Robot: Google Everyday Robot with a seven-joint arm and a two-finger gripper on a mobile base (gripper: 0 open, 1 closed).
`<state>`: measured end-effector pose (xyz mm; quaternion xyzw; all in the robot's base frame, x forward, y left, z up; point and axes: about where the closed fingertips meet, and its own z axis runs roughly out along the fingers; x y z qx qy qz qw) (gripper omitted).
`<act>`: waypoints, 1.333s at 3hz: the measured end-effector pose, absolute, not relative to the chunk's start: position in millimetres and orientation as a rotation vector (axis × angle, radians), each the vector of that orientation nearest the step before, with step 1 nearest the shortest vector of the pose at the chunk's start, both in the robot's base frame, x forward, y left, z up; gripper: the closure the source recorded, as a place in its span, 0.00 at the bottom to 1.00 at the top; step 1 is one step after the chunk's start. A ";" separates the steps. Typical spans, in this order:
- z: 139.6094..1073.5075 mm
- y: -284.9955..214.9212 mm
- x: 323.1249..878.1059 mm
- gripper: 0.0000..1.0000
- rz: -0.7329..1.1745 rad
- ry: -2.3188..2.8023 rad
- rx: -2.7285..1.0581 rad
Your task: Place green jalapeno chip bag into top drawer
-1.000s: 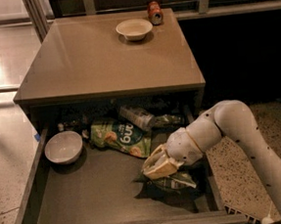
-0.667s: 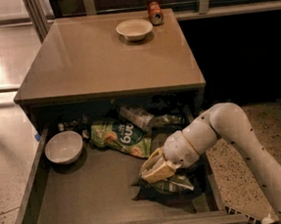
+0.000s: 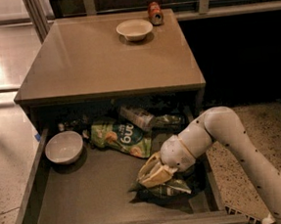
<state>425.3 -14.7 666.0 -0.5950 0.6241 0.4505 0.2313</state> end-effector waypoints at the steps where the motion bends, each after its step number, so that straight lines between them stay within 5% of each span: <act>1: 647.3 -3.5 411.5 1.00 1.315 1.687 -1.659; 2: 647.3 -3.5 411.5 1.00 1.315 1.687 -1.659; 3: 647.3 -3.5 411.5 0.87 1.315 1.687 -1.659; 4: 647.3 -3.5 411.5 0.56 1.315 1.687 -1.659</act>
Offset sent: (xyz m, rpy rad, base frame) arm -0.0246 0.0106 -0.0249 0.0336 0.0479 0.0749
